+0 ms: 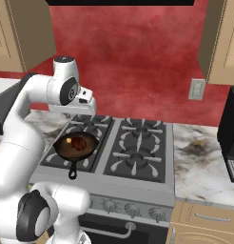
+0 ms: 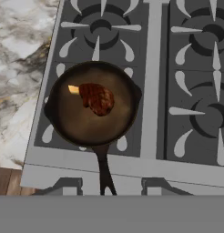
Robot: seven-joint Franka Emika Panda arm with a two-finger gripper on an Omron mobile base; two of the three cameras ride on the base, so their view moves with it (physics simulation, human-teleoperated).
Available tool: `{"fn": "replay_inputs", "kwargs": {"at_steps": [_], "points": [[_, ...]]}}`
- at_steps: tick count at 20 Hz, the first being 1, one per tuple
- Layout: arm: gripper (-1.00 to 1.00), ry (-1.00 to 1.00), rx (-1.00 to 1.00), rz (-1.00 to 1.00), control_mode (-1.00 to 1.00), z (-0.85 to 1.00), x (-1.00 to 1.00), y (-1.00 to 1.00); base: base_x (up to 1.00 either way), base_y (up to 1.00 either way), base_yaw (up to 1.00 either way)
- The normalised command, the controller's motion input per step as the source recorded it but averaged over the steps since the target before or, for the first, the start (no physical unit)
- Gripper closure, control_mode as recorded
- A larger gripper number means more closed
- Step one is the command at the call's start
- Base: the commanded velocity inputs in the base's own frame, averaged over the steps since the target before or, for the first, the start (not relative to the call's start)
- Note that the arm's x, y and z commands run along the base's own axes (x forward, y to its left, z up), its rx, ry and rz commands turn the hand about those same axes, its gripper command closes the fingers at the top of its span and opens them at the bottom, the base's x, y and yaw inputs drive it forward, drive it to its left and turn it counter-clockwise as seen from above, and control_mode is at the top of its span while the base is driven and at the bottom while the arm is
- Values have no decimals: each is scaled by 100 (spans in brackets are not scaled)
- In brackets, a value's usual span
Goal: Pick up the pan with the steak in it and place it on the dining table. Then place the steak on the plate.
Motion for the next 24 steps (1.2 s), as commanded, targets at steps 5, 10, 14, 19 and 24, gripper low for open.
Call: {"fn": "replay_inputs", "kwargs": {"at_steps": [5,10,14,19,24], "points": [[-100,-2,0,0,-100,0,-4,0,0,0,0],[-100,-6,0,1,-100,0,-23,0,0,0,0],[-100,-1,0,2,-100,-8,-28,3,0,0,0],[-100,0,0,2,-100,-17,-25,3,0,0,0],[-100,1,-3,3,-100,-26,-17,6,0,0,0]]}}
